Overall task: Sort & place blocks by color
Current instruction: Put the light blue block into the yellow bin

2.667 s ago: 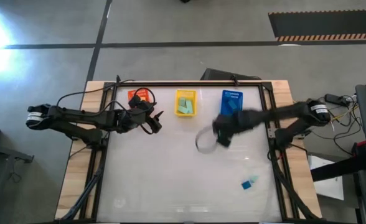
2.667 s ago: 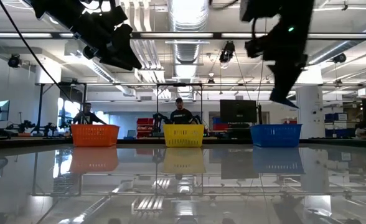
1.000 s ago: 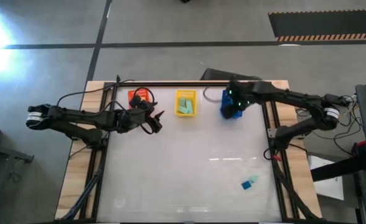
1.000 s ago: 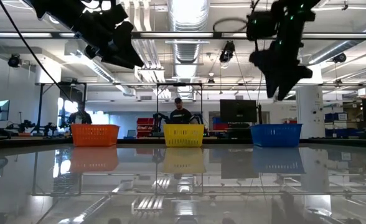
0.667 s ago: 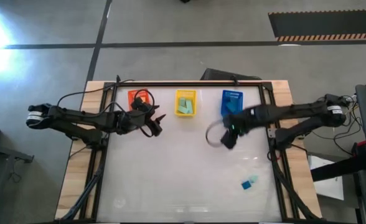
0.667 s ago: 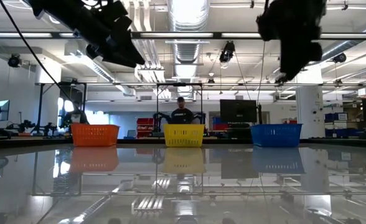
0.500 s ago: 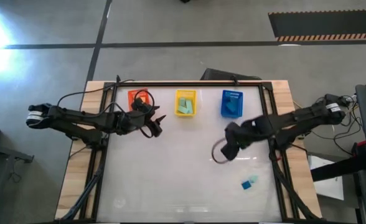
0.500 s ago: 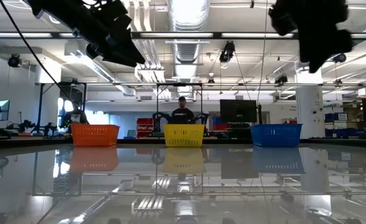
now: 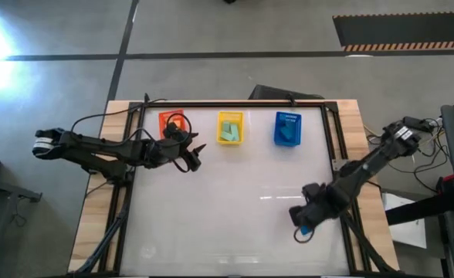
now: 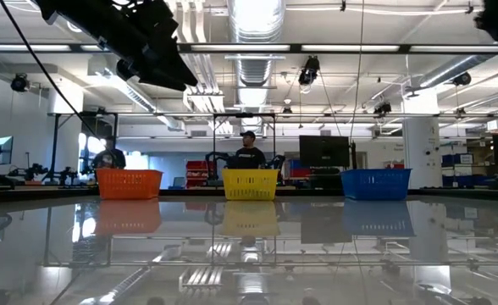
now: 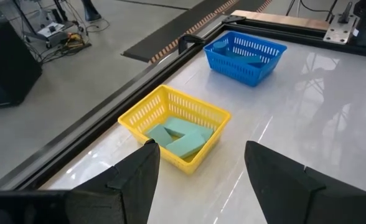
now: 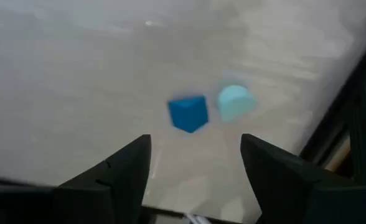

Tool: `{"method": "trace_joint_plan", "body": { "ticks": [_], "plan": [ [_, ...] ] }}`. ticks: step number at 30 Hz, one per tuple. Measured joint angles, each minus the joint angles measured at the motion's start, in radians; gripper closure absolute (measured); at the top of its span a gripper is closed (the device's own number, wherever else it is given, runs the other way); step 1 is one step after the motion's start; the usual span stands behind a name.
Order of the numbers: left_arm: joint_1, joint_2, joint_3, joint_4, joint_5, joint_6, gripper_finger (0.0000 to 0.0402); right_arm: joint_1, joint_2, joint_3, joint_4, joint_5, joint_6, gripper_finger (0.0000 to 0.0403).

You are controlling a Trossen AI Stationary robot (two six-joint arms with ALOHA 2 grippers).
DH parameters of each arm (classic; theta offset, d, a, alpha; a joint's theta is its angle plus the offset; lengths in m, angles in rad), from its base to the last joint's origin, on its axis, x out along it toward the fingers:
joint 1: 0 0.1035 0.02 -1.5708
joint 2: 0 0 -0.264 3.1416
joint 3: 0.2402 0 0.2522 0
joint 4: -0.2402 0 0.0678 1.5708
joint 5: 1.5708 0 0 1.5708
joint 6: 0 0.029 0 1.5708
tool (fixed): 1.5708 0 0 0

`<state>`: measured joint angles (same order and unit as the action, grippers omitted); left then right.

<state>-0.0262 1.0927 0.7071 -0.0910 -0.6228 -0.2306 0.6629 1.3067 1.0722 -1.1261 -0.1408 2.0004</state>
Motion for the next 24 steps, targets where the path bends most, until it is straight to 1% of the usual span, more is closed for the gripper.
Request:
{"method": "trace_joint_plan", "body": {
  "ticks": [5,9,13,18,24],
  "plan": [
    [-0.004,0.000,0.000,-0.002,0.000,0.001,0.0182,0.077,0.084,-0.018,0.017,-0.027,0.121,0.0154],
    [-0.005,0.000,0.000,-0.003,0.000,0.001,0.0182,0.104,0.117,-0.058,0.081,-0.044,0.168,0.0152],
    [-0.008,0.000,0.000,-0.003,0.000,0.002,0.0182,0.134,0.128,-0.108,0.151,-0.049,0.231,0.0151],
    [-0.008,0.000,0.000,0.004,-0.002,0.032,0.0182,0.154,0.128,-0.134,0.152,-0.042,0.285,0.0152],
    [-0.008,0.000,0.000,0.005,-0.014,0.038,0.0182,0.155,0.131,-0.170,0.169,-0.038,0.297,0.0164]
  ]
}}
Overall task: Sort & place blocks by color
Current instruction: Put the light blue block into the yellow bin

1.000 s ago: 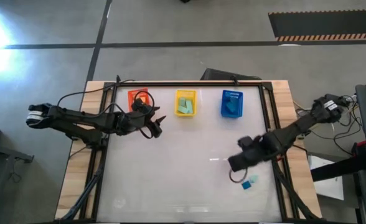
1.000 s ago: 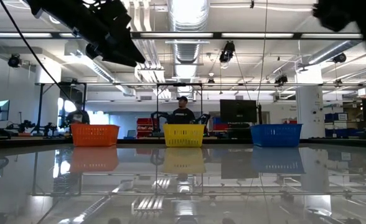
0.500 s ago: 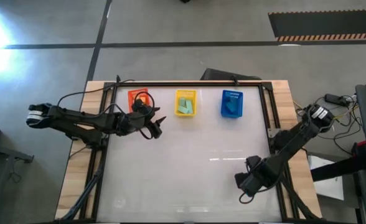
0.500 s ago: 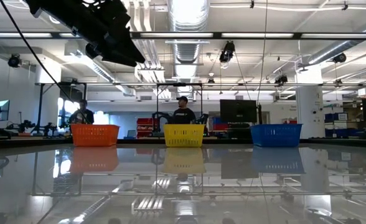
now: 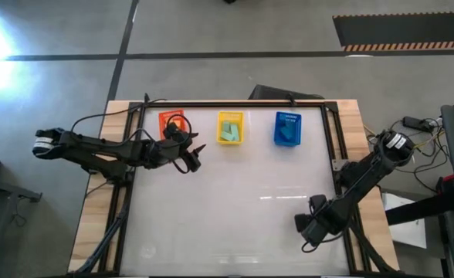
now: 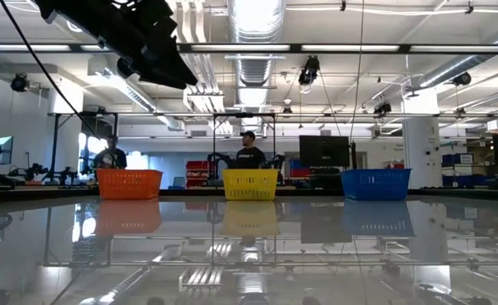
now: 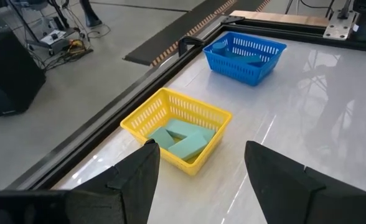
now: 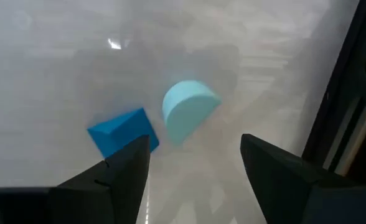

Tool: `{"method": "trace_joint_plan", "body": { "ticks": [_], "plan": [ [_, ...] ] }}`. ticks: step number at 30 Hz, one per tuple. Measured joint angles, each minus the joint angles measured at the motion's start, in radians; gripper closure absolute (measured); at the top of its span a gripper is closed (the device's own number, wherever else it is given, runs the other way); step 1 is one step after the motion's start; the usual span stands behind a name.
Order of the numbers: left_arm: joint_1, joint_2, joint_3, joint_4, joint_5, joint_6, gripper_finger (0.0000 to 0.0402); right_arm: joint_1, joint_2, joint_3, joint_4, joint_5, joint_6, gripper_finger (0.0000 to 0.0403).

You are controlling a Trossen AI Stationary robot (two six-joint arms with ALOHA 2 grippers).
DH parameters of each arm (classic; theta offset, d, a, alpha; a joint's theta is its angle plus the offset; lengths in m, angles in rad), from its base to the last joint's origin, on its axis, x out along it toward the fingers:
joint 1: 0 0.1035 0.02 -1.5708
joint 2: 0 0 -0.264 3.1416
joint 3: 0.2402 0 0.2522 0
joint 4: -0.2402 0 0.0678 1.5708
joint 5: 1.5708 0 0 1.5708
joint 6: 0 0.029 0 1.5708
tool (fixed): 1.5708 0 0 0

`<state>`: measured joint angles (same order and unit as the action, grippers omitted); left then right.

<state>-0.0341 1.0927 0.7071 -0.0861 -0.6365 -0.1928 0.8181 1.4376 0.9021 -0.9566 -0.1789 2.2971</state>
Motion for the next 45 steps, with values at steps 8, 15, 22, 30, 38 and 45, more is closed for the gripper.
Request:
{"method": "trace_joint_plan", "body": {
  "ticks": [8,15,22,30,38,45],
  "plan": [
    [0.000,0.000,0.001,0.000,0.000,-0.001,0.0182,0.000,0.000,-0.085,0.114,0.028,0.023,0.0188],
    [0.000,0.000,0.001,0.000,0.000,-0.006,0.0182,0.000,0.001,-0.128,0.178,0.079,0.044,0.0225],
    [0.000,0.000,0.001,0.000,0.000,-0.006,0.0182,0.000,0.002,-0.128,0.179,0.089,0.045,0.0292],
    [0.000,0.000,0.001,0.000,0.000,-0.009,0.0182,0.000,0.002,-0.128,0.177,0.091,0.043,0.0338],
    [-0.001,0.000,0.001,0.000,0.000,-0.011,0.0182,-0.009,-0.011,-0.051,0.001,0.102,-0.041,0.0335],
    [-0.035,0.000,0.001,0.005,0.001,-0.045,0.0182,-0.094,-0.044,0.049,-0.097,0.305,-0.318,0.0337]
  ]
}}
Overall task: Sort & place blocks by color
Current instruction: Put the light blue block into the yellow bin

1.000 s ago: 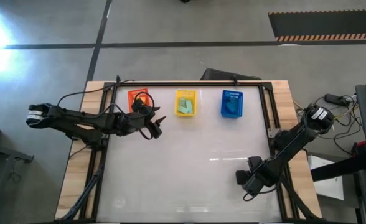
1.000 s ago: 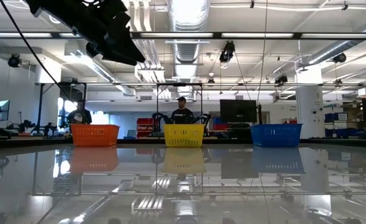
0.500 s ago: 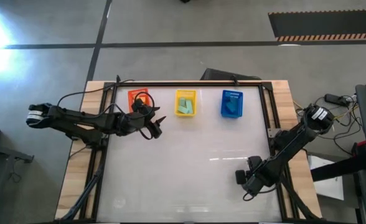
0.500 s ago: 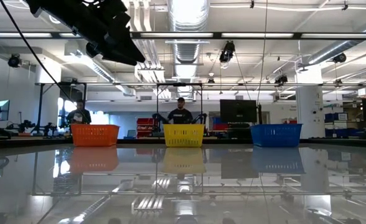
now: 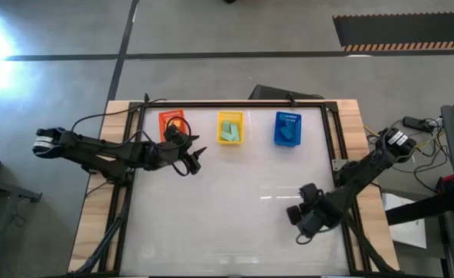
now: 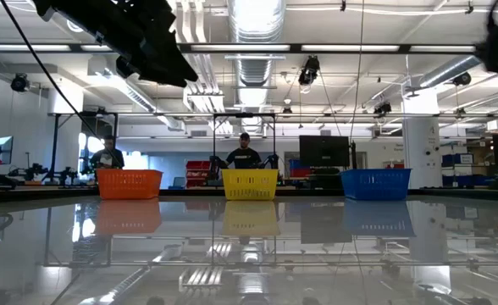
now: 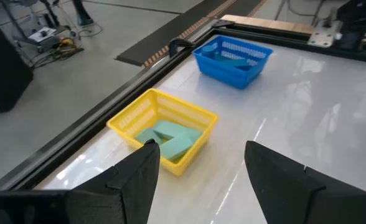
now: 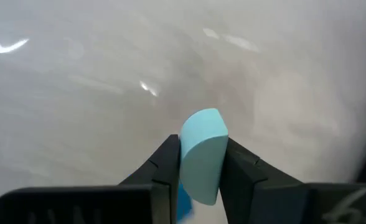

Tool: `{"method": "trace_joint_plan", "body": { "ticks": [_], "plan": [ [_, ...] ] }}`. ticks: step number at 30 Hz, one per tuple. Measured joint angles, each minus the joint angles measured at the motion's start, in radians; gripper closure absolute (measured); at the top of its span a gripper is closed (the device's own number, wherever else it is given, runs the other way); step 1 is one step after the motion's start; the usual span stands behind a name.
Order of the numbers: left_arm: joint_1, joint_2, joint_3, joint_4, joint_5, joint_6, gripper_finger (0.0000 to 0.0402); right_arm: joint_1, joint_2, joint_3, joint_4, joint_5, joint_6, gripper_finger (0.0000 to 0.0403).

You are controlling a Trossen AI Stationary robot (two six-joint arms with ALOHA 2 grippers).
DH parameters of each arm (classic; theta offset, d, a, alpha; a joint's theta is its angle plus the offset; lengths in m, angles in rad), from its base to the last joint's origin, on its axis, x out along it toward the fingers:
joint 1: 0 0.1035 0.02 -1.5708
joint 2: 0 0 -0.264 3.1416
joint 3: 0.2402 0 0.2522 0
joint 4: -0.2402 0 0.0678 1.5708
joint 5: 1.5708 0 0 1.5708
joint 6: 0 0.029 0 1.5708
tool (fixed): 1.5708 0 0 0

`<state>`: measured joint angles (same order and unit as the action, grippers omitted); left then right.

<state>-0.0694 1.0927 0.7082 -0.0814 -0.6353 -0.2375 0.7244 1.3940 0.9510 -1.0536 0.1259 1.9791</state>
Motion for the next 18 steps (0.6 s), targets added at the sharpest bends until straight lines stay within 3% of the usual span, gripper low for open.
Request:
{"method": "trace_joint_plan", "body": {
  "ticks": [5,10,14,18],
  "plan": [
    [-0.028,0.000,0.000,0.026,0.001,-0.013,0.0182,-0.137,-0.025,0.044,0.030,0.111,-0.301,0.0337],
    [-0.039,0.000,0.000,0.071,0.002,0.010,0.0182,-0.315,-0.022,0.083,0.120,0.137,-0.625,0.0338],
    [-0.039,0.000,0.000,0.073,0.002,0.016,0.0182,-0.472,-0.005,0.109,0.231,0.183,-0.904,0.0338],
    [-0.039,0.000,0.000,0.074,0.001,0.017,0.0182,-0.638,0.011,0.108,0.459,0.245,-1.205,0.0338]
  ]
}}
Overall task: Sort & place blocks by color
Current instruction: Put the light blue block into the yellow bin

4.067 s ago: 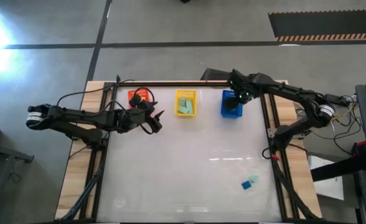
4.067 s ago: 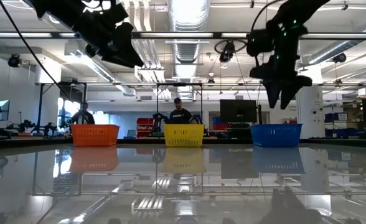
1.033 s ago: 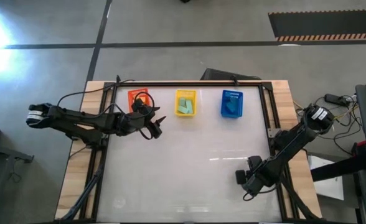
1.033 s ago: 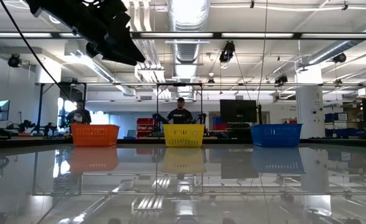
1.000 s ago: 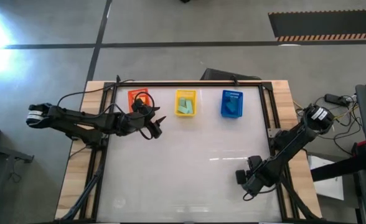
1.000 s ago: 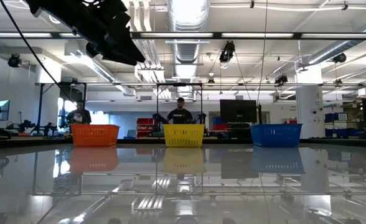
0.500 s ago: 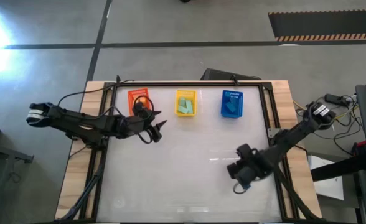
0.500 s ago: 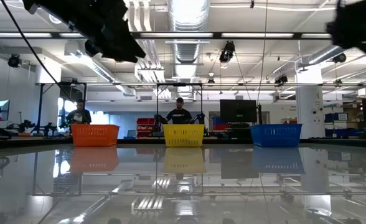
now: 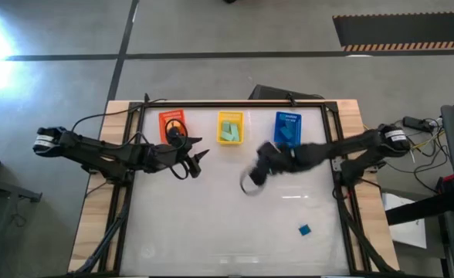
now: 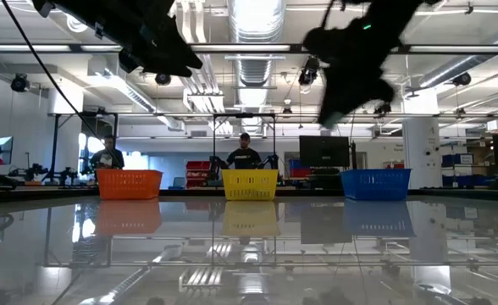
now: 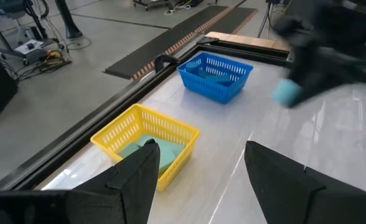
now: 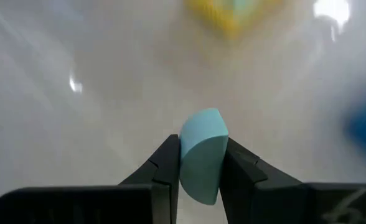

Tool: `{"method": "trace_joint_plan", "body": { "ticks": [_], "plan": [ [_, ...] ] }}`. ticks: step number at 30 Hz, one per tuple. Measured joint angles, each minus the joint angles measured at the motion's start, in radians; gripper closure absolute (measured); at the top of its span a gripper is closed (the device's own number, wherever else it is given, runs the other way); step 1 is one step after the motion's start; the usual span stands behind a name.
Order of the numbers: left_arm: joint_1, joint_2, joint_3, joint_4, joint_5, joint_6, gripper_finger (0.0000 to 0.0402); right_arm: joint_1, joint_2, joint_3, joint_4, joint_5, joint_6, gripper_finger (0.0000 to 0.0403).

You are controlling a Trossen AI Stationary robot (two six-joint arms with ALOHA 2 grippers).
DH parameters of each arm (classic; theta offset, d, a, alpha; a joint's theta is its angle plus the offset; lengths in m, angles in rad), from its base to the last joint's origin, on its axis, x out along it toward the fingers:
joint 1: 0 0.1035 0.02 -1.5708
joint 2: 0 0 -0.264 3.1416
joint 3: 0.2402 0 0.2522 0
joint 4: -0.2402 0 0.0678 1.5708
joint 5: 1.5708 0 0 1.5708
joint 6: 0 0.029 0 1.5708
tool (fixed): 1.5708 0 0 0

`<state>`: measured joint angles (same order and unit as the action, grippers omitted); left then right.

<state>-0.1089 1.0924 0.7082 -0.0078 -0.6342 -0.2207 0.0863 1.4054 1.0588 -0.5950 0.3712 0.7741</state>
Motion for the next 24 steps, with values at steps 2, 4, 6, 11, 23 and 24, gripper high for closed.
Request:
{"method": "trace_joint_plan", "body": {
  "ticks": [2,4,6,11,23,24],
  "plan": [
    [0.000,0.000,0.000,0.000,0.000,0.000,0.0182,-0.087,0.019,-0.011,0.165,0.007,-0.157,0.0338],
    [0.000,0.000,0.000,0.000,0.000,0.000,0.0182,-0.169,0.049,-0.028,0.356,0.007,-0.297,0.0338],
    [0.000,-0.001,0.000,0.000,0.000,0.000,0.0182,-0.240,0.095,-0.049,0.569,0.009,-0.405,0.0338],
    [0.000,-0.001,0.000,0.000,0.000,0.000,0.0182,-0.369,0.260,-0.058,0.898,0.009,-0.519,0.0338],
    [0.000,-0.001,0.000,-0.001,-0.001,-0.003,0.0182,-0.447,0.441,-0.017,0.990,0.006,-0.547,0.0304],
    [0.000,-0.001,0.000,-0.001,-0.001,-0.007,0.0182,-0.447,0.441,-0.017,0.990,0.006,-0.554,0.0297]
  ]
}}
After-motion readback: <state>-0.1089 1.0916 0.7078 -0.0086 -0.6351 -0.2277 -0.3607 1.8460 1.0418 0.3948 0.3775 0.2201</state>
